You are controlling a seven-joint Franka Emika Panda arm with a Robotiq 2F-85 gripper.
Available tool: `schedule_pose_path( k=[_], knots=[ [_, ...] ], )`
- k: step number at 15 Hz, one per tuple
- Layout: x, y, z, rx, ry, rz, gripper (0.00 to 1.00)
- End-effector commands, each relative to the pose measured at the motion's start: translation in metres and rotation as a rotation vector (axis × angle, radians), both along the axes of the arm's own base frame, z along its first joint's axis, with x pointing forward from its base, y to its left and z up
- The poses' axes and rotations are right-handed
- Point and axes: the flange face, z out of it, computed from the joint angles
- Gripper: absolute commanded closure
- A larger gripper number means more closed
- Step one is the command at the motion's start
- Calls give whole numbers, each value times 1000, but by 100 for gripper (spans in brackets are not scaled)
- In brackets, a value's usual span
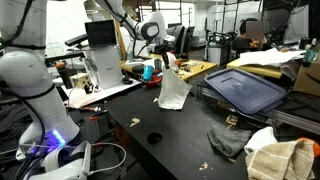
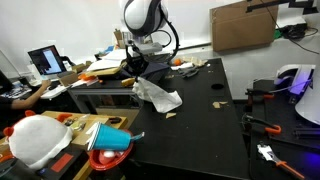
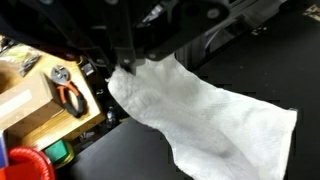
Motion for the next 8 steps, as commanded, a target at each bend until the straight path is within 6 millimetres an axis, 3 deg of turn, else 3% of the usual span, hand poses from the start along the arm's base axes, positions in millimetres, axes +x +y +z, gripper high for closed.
schedule_pose_path(
  k=[1, 3, 4, 6, 8],
  knots=[
    [-11, 54, -6, 10, -1, 105, 98],
    [-18, 77, -11, 11, 21, 155, 98],
    [-23, 83, -15, 6, 30, 168, 68],
    [-27, 89, -19, -2, 37, 184, 62],
    [-29, 84, -20, -12, 25, 178, 47]
  ],
)
